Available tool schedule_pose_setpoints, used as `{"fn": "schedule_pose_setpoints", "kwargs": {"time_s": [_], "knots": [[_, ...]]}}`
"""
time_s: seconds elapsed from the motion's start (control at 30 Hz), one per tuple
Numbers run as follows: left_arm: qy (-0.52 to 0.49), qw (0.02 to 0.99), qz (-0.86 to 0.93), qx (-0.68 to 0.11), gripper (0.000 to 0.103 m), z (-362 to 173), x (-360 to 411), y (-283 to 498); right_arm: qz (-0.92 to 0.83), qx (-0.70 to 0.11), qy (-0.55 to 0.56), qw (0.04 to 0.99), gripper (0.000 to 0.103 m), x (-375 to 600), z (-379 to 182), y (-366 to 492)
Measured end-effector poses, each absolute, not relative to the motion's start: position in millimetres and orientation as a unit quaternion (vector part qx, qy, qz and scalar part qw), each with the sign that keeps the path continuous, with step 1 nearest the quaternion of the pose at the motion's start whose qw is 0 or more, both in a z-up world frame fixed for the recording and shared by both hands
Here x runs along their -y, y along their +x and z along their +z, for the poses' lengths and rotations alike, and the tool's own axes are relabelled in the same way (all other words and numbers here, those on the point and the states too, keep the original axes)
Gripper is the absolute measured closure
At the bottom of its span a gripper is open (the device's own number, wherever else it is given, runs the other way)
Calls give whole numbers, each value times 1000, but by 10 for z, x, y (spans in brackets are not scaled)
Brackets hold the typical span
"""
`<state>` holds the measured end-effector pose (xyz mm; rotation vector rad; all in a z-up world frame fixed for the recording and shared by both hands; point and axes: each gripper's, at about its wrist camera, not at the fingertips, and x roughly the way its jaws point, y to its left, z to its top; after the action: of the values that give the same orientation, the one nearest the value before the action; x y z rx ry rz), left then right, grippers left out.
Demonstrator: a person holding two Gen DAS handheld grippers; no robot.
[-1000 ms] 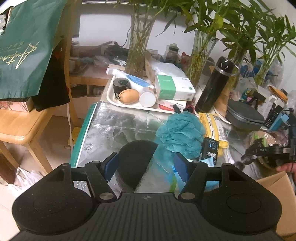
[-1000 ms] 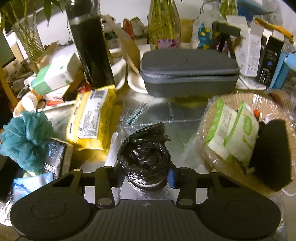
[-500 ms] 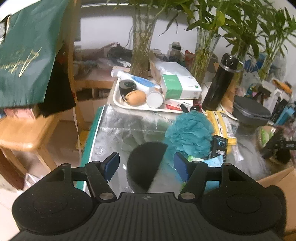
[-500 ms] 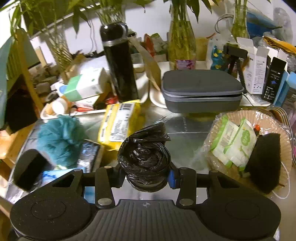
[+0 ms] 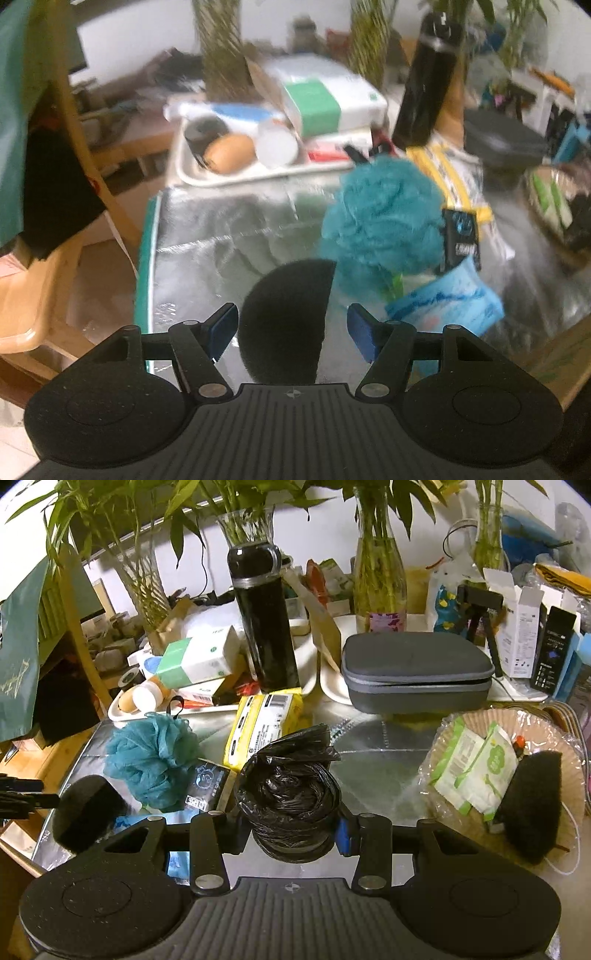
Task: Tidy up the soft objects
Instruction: 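Grasp the black foam sponge strip with the left gripper and lift while the right gripper lifts the roll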
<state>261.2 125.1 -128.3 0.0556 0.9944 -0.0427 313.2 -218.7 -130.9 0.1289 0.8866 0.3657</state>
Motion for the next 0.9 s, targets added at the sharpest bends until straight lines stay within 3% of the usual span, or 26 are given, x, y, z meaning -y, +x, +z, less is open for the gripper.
{"fn": "schedule_pose_setpoints", "kwargs": {"time_s": [0.53,0.7,0.9], "knots": [[80,837,2,-542,38,-1640,-1216,3046,198,-425,52,882,56,2143,-1316,3127],[92,832,9,-547,30,-1690,-1219,3106,203,-421,50,882,56,2130,-1289,3114],[72,818,14,-570,30,-1821,-1340,3166,207,-415,46,885,56,2108,-1250,3095]]}}
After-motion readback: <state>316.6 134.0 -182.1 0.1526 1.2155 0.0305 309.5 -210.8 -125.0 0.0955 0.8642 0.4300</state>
